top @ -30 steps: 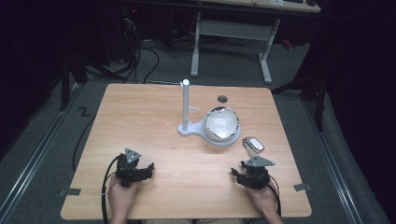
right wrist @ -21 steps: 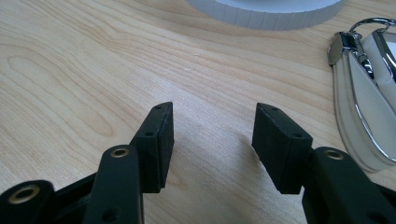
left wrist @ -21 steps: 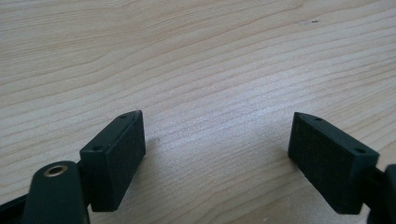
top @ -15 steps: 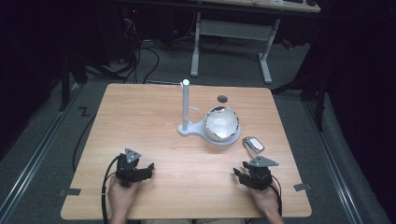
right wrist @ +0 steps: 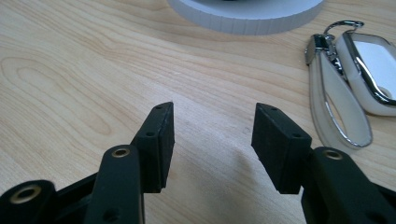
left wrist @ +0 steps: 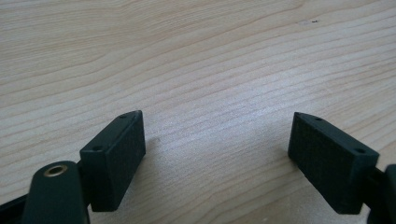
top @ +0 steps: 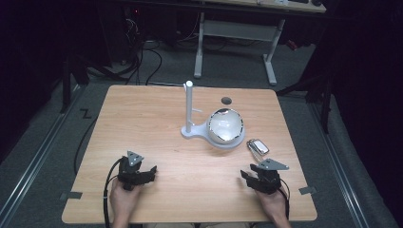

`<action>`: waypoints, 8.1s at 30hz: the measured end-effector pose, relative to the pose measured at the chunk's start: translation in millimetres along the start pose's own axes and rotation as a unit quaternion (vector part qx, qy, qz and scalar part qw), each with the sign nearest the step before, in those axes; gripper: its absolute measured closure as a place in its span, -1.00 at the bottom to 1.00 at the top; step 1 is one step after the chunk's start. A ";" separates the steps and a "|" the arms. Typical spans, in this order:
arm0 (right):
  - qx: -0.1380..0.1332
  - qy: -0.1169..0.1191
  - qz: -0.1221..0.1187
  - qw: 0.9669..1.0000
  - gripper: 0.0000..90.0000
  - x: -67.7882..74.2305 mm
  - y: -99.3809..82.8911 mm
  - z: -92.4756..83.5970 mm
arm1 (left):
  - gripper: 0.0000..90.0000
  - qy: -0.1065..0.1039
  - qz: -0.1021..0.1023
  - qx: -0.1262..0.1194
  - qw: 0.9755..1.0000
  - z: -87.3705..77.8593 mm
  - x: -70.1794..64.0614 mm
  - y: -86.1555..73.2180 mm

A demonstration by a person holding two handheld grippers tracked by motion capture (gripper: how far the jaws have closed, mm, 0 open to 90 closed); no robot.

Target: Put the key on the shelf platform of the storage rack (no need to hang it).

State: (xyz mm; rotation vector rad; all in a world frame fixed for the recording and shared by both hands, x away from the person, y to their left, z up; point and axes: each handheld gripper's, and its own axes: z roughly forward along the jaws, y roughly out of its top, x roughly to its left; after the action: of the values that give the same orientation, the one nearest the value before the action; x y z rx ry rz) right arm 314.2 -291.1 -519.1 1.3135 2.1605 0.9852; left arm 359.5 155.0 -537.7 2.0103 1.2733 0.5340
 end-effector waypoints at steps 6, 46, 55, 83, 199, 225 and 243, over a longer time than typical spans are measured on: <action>-0.008 -0.006 0.008 1.000 0.10 -4.6 -1.7 -5.7 | -0.57 0.000 0.000 0.000 1.000 0.0 0.0 0.0; -0.002 -0.047 0.077 0.996 0.18 -55.0 4.9 -6.7 | -0.57 0.000 0.000 0.000 1.000 0.0 0.0 0.0; 0.004 -0.048 0.078 0.996 0.22 -56.6 5.6 3.1 | -0.57 0.001 0.000 0.000 1.000 0.1 0.0 0.0; 0.021 -0.058 0.067 0.996 0.39 -57.1 15.7 30.2 | -0.57 0.000 0.000 0.000 1.000 0.0 0.0 0.0; -0.095 0.030 -0.082 0.992 0.93 -14.3 131.0 -35.7 | -0.58 0.001 0.000 0.000 1.000 0.1 0.0 0.0; -0.044 0.038 -0.068 0.996 0.93 -23.3 140.5 5.7 | -0.58 0.000 0.000 0.000 1.000 0.0 0.1 0.0; -0.023 0.053 -0.060 0.997 0.92 -19.4 145.6 27.5 | -0.58 0.000 0.000 0.000 1.000 0.0 0.0 0.0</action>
State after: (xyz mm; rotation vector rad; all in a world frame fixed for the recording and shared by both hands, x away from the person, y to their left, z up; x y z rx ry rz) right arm 426.8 -254.8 -427.6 1.1200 2.2524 1.0705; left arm 359.5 155.0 -537.8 2.0099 1.2735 0.5348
